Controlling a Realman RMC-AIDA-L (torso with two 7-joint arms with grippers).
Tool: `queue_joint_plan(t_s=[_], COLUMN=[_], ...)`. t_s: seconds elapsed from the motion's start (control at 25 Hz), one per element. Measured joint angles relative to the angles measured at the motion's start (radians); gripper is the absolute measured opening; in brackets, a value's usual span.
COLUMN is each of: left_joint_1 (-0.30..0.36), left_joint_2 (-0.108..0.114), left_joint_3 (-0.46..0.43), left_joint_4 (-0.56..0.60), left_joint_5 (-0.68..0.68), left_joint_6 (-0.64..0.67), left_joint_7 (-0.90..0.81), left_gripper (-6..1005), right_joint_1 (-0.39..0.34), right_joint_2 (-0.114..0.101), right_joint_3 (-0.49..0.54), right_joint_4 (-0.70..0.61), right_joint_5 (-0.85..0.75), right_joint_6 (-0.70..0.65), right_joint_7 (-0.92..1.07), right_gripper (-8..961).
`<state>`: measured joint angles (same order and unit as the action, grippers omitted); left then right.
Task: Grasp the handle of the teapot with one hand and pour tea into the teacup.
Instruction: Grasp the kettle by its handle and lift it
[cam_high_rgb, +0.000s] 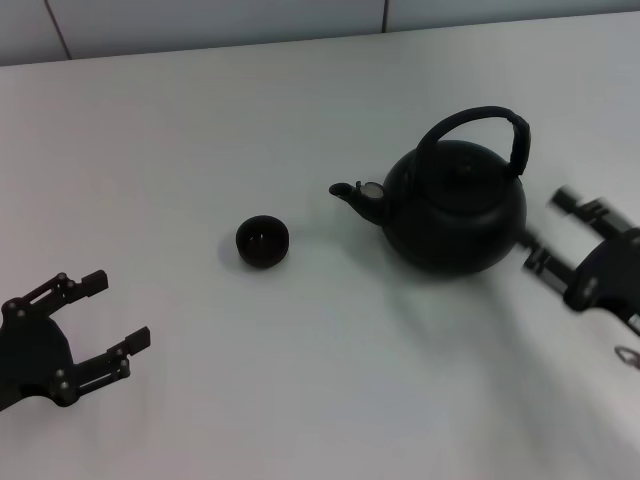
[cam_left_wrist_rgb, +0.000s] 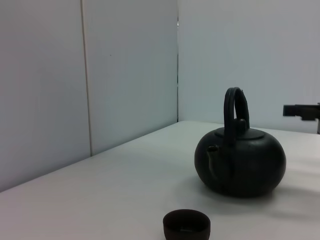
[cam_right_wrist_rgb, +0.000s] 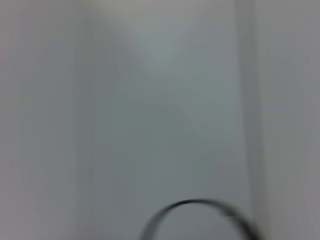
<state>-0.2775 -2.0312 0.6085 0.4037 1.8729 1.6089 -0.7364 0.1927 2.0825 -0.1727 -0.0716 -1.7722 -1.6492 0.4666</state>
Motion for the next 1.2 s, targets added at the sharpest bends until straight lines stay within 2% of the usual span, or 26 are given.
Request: queue_joint_plan(t_s=[0.08,0.12,0.24,0.32,0.68,1.2], left_joint_1=[-0.002,-0.002,-0.002,-0.002,-0.002,-0.001], left_joint_2=[-0.002,-0.002,-0.006,-0.009,-0.015,-0.029], left_joint_3=[-0.006,-0.006,-0.007,-0.007,-0.024,-0.032], left_joint_4=[-0.001,-0.001,-0.001,0.001,-0.001,-0.002], left_joint_5=[0.0,0.0,0.0,0.0,0.0,-0.002], left_joint_6=[0.001,0.001,0.001,0.001,0.002,0.0], left_joint_7=[0.0,0.0,0.0,0.0,0.0,0.004], left_gripper=[815,815,815,815,815,815], right_joint_1=[-0.008,-0.008,-0.002,0.007,0.04,0.15], right_joint_2=[0.003,0.003,0.004,0.004,-0.003,-0.001], right_joint_3=[0.065,0.065,0.119,0.128,0.121,0.136], right_joint_4=[0.17,0.17,0.295,0.331,0.318,0.259], right_joint_5=[0.119,0.119,0.186,0.2,0.195,0.204], right_joint_6=[0.055,0.055,0.119,0.142,0.169,0.287], right_joint_7=[-0.175,-0.175,-0.331,-0.379,-0.38,-0.337], right_gripper=[673,673,673,673,674,674])
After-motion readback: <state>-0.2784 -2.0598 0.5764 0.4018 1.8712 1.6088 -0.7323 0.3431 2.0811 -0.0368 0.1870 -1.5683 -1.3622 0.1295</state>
